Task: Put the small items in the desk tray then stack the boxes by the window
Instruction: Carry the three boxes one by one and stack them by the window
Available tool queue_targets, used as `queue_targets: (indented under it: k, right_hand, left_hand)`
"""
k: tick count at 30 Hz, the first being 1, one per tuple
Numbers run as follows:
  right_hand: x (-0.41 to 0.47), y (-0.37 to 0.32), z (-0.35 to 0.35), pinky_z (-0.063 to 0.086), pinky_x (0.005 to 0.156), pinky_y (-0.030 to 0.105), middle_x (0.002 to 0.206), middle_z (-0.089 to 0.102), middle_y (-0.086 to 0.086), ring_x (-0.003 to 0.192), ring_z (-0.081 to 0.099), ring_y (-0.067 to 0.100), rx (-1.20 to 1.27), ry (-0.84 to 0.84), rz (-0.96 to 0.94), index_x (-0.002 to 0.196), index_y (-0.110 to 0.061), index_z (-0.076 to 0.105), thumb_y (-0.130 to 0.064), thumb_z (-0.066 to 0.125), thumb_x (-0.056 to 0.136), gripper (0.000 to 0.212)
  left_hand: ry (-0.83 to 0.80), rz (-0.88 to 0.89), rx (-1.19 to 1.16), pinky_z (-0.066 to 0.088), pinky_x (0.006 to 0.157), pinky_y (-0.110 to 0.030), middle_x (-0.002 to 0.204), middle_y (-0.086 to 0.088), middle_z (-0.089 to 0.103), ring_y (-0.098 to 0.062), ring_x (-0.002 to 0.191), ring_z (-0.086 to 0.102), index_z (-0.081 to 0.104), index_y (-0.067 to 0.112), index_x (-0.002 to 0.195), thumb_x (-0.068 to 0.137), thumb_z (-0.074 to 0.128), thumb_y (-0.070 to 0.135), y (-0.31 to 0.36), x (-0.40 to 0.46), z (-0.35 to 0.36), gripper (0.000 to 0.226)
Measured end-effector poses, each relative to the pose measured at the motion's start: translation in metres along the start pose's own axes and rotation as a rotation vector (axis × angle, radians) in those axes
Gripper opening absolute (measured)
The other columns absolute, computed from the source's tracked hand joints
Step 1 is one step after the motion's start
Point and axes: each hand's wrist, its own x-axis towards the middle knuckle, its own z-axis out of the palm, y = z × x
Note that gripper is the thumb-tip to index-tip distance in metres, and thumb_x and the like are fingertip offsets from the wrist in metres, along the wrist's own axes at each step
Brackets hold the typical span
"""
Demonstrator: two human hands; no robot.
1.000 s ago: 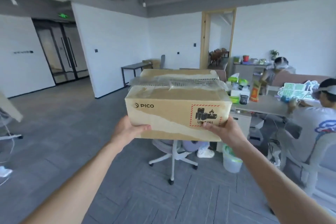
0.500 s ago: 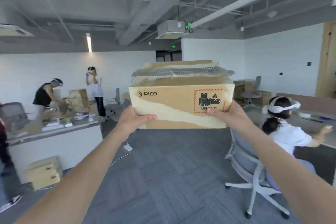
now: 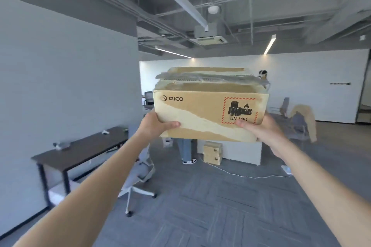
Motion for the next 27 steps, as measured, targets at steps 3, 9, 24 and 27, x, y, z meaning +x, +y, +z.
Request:
queue_targets:
  k: [3, 9, 24, 27]
  right_hand:
    - [0.009, -0.044, 0.139, 0.055, 0.095, 0.043, 0.111, 0.074, -0.014, 0.106, 0.068, 0.011, 0.028, -0.142, -0.089, 0.120, -0.031, 0.067, -0.043, 0.086, 0.071, 0.054]
    - [-0.019, -0.146, 0.447, 0.051, 0.089, 0.036, 0.106, 0.068, -0.020, 0.104, 0.063, 0.009, 0.142, -0.464, -0.174, 0.122, -0.030, 0.060, -0.044, 0.084, 0.072, 0.057]
    - [-0.151, -0.335, 0.978, 0.054, 0.097, 0.048, 0.115, 0.071, -0.015, 0.111, 0.065, 0.014, 0.390, -0.940, -0.289, 0.126, -0.033, 0.058, -0.055, 0.084, 0.068, 0.067]
    - [-0.145, -0.346, 1.052, 0.053, 0.097, 0.049, 0.115, 0.071, -0.015, 0.111, 0.064, 0.015, 0.416, -0.994, -0.308, 0.126, -0.032, 0.057, -0.050, 0.084, 0.071, 0.064]
  left_hand:
    - [0.168, -0.049, 0.047, 0.055, 0.092, -0.040, 0.109, 0.007, 0.073, -0.016, 0.102, 0.068, 0.063, 0.021, 0.117, 0.059, 0.093, 0.041, -0.056, -0.034, -0.131, 0.069]
    - [0.413, -0.202, 0.126, 0.054, 0.068, -0.022, 0.096, 0.011, 0.071, -0.009, 0.088, 0.068, 0.063, 0.022, 0.111, 0.070, 0.089, 0.030, -0.159, -0.136, -0.402, 0.049]
    - [0.929, -0.438, 0.342, 0.053, 0.065, -0.026, 0.092, 0.004, 0.072, -0.014, 0.084, 0.067, 0.070, 0.021, 0.102, 0.065, 0.092, 0.021, -0.296, -0.345, -0.828, 0.043]
    - [0.993, -0.494, 0.377, 0.060, 0.075, -0.037, 0.095, 0.004, 0.074, -0.018, 0.089, 0.069, 0.069, 0.028, 0.091, 0.053, 0.094, 0.036, -0.329, -0.343, -0.872, 0.045]
